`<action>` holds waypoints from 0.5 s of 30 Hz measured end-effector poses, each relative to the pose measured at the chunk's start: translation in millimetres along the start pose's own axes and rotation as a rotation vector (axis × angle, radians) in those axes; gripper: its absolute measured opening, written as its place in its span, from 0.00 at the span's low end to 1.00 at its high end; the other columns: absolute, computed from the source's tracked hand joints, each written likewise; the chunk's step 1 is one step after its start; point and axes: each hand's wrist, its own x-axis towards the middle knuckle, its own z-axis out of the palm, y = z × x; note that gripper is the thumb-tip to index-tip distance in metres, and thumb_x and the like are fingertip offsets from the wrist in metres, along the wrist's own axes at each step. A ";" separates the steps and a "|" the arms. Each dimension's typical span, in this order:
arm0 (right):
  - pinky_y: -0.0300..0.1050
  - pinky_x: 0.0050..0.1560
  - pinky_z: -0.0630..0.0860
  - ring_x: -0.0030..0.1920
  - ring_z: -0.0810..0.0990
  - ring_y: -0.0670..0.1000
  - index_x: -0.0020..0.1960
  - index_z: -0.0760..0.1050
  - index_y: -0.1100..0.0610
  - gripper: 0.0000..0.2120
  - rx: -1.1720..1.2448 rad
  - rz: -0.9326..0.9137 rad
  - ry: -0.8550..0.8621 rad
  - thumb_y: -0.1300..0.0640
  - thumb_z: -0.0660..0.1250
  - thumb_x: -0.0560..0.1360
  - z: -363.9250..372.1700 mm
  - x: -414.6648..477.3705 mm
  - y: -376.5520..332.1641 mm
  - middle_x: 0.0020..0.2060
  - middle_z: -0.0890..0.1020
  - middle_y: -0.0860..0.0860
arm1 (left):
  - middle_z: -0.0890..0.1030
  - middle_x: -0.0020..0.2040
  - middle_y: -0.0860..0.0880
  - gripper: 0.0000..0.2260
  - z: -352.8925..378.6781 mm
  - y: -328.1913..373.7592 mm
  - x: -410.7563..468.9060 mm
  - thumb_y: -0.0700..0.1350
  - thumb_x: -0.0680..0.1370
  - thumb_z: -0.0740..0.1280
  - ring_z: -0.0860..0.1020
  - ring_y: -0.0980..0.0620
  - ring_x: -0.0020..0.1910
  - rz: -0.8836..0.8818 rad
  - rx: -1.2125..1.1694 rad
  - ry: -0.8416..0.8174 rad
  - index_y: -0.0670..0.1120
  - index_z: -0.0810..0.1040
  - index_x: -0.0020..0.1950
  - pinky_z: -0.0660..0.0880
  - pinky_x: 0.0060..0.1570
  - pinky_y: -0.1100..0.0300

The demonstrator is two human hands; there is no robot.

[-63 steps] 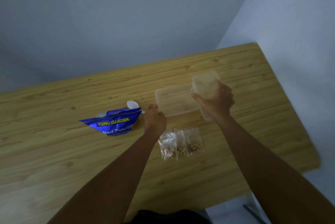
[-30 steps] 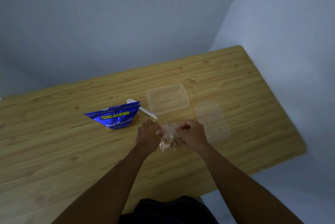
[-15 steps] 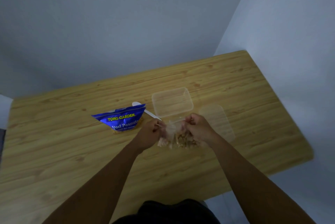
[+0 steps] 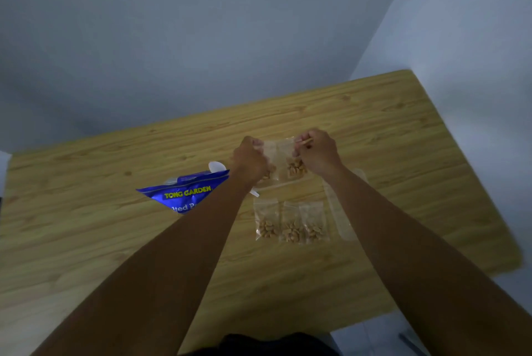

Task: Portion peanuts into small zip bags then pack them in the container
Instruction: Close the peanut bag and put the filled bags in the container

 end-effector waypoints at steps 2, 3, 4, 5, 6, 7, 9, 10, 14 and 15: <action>0.44 0.37 0.83 0.40 0.84 0.54 0.39 0.76 0.54 0.06 -0.047 -0.016 -0.012 0.62 0.65 0.74 8.8 6.7 4.2 0.44 0.85 0.53 | 0.81 0.51 0.47 0.14 8.2 -4.0 10.5 0.34 0.74 0.63 0.79 0.47 0.41 -0.055 0.001 0.002 0.46 0.76 0.58 0.74 0.35 0.61; 0.50 0.40 0.84 0.42 0.85 0.56 0.39 0.76 0.53 0.05 -0.073 -0.022 -0.020 0.60 0.66 0.73 12.7 9.0 6.8 0.44 0.85 0.54 | 0.81 0.53 0.46 0.14 11.2 -6.4 14.7 0.34 0.74 0.63 0.78 0.48 0.41 -0.076 -0.004 -0.004 0.46 0.76 0.58 0.73 0.34 0.61; 0.52 0.43 0.83 0.43 0.84 0.57 0.39 0.76 0.53 0.05 -0.096 -0.026 -0.023 0.60 0.65 0.73 16.4 11.0 9.8 0.44 0.85 0.54 | 0.81 0.53 0.46 0.15 14.1 -9.2 18.6 0.34 0.74 0.63 0.78 0.49 0.41 -0.092 0.003 -0.009 0.46 0.75 0.58 0.73 0.34 0.61; 0.50 0.44 0.82 0.44 0.84 0.57 0.41 0.76 0.53 0.04 -0.133 -0.027 -0.027 0.61 0.65 0.73 18.3 10.7 10.9 0.44 0.85 0.54 | 0.81 0.54 0.46 0.15 15.0 -11.0 19.9 0.33 0.75 0.63 0.78 0.50 0.42 -0.105 0.025 -0.024 0.46 0.75 0.60 0.73 0.33 0.61; 0.47 0.44 0.80 0.45 0.84 0.56 0.43 0.77 0.54 0.04 -0.175 -0.029 -0.030 0.62 0.66 0.74 20.2 10.5 12.5 0.45 0.85 0.55 | 0.81 0.53 0.45 0.16 16.3 -13.5 21.2 0.33 0.75 0.64 0.78 0.49 0.43 -0.108 0.046 -0.047 0.45 0.75 0.61 0.73 0.33 0.61; 0.45 0.44 0.78 0.46 0.83 0.57 0.45 0.79 0.55 0.04 -0.213 -0.038 -0.032 0.62 0.66 0.74 22.0 10.5 14.8 0.45 0.85 0.56 | 0.81 0.53 0.44 0.17 16.7 -15.9 21.6 0.34 0.75 0.64 0.78 0.48 0.43 -0.110 0.069 -0.069 0.45 0.74 0.62 0.74 0.34 0.61; 0.47 0.47 0.80 0.47 0.84 0.58 0.53 0.80 0.57 0.10 -0.275 -0.077 -0.041 0.63 0.69 0.73 25.1 11.5 20.5 0.45 0.85 0.59 | 0.80 0.51 0.43 0.17 17.3 -19.7 21.2 0.34 0.75 0.63 0.78 0.47 0.42 -0.100 0.119 -0.098 0.45 0.72 0.64 0.74 0.36 0.59; 0.50 0.50 0.80 0.48 0.84 0.59 0.57 0.80 0.58 0.13 -0.302 -0.100 -0.044 0.63 0.70 0.72 26.3 12.0 23.3 0.46 0.84 0.61 | 0.79 0.51 0.43 0.18 17.7 -21.2 20.2 0.35 0.76 0.62 0.77 0.47 0.41 -0.090 0.158 -0.103 0.45 0.71 0.65 0.73 0.35 0.58; 0.54 0.58 0.77 0.58 0.80 0.62 0.64 0.78 0.61 0.19 -0.412 -0.221 -0.021 0.65 0.70 0.73 27.5 8.2 24.9 0.56 0.82 0.61 | 0.74 0.62 0.40 0.23 18.7 -22.3 13.6 0.33 0.76 0.63 0.77 0.42 0.52 0.007 0.327 -0.115 0.45 0.66 0.70 0.71 0.39 0.55; 0.55 0.58 0.76 0.58 0.79 0.62 0.64 0.77 0.61 0.18 -0.437 -0.257 -0.008 0.65 0.70 0.74 27.4 5.0 24.2 0.56 0.81 0.61 | 0.72 0.65 0.40 0.24 18.7 -22.0 10.1 0.33 0.76 0.63 0.76 0.41 0.56 0.054 0.380 -0.114 0.44 0.65 0.71 0.70 0.42 0.55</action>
